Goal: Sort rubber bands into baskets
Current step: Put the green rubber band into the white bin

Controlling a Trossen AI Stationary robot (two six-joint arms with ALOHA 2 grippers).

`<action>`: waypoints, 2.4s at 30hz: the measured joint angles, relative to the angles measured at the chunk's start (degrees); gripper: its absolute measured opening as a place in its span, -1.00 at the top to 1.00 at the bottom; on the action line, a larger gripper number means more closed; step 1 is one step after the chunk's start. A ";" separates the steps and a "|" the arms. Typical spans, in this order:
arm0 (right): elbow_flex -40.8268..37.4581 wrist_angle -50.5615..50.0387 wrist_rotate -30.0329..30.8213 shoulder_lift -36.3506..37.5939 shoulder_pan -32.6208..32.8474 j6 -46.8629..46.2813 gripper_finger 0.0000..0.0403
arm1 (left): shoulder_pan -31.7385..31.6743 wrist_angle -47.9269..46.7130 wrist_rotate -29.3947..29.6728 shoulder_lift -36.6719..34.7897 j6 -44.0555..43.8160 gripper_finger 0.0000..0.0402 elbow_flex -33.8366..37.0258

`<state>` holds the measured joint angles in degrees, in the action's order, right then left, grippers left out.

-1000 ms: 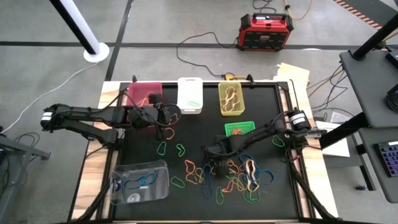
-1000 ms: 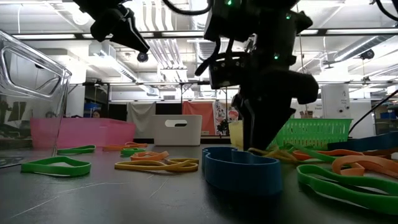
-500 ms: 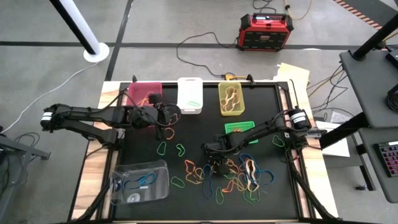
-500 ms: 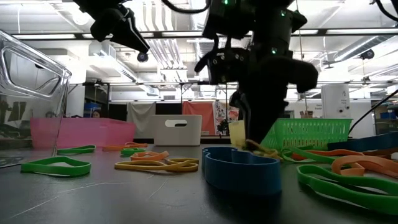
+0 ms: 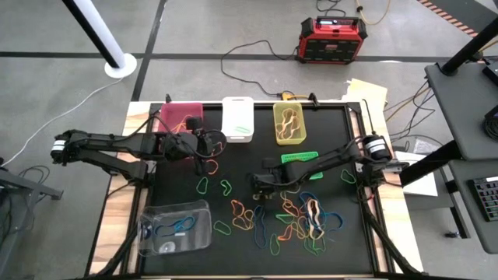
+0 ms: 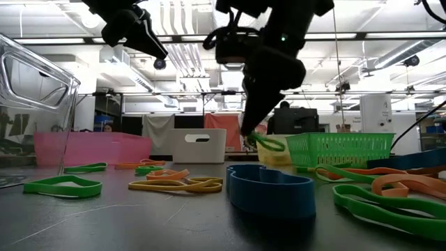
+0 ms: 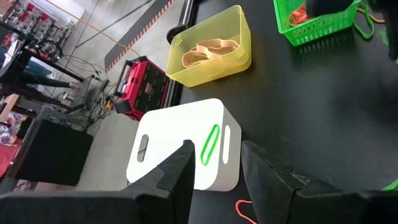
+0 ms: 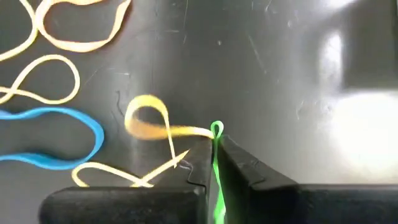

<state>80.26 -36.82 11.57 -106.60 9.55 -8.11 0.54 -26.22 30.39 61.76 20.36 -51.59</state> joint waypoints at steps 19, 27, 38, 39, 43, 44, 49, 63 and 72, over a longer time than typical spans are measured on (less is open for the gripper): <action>-4.06 -2.39 -2.72 -0.31 -3.23 -4.53 0.03 | 0.00 -0.02 0.00 0.02 -0.72 0.42 0.00; -9.25 9.15 -3.97 -0.34 -6.14 -4.93 0.03 | -0.01 0.00 0.00 0.02 -0.84 0.42 0.00; -15.48 17.25 -7.31 -0.06 -8.10 -3.92 0.37 | -0.02 0.00 -0.02 0.02 -1.16 0.42 0.00; -15.87 17.79 -7.12 -0.04 -8.08 -3.36 0.48 | 0.00 0.00 -0.02 0.02 -1.16 0.42 0.00; -16.76 19.70 -7.51 -0.01 -8.21 -1.10 0.89 | -0.02 0.02 -0.02 0.02 -1.16 0.42 0.00; -16.56 19.75 -7.50 -0.01 -8.21 -0.76 0.91 | -0.02 0.04 -0.02 0.02 -1.14 0.42 0.00; -13.85 17.88 -8.61 -0.01 -8.17 3.47 0.95 | -0.02 0.04 0.00 0.02 -1.13 0.42 0.00; -8.51 24.67 -7.16 8.78 -17.54 21.56 0.96 | -2.96 -0.03 0.00 -0.02 2.57 0.42 0.02; -8.54 47.87 -7.48 7.75 -29.81 23.87 0.96 | -11.23 0.47 -1.40 -0.09 4.02 0.42 0.02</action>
<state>71.72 11.06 4.09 -98.85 -20.26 15.76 -10.69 -25.75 28.99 61.67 24.38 -51.57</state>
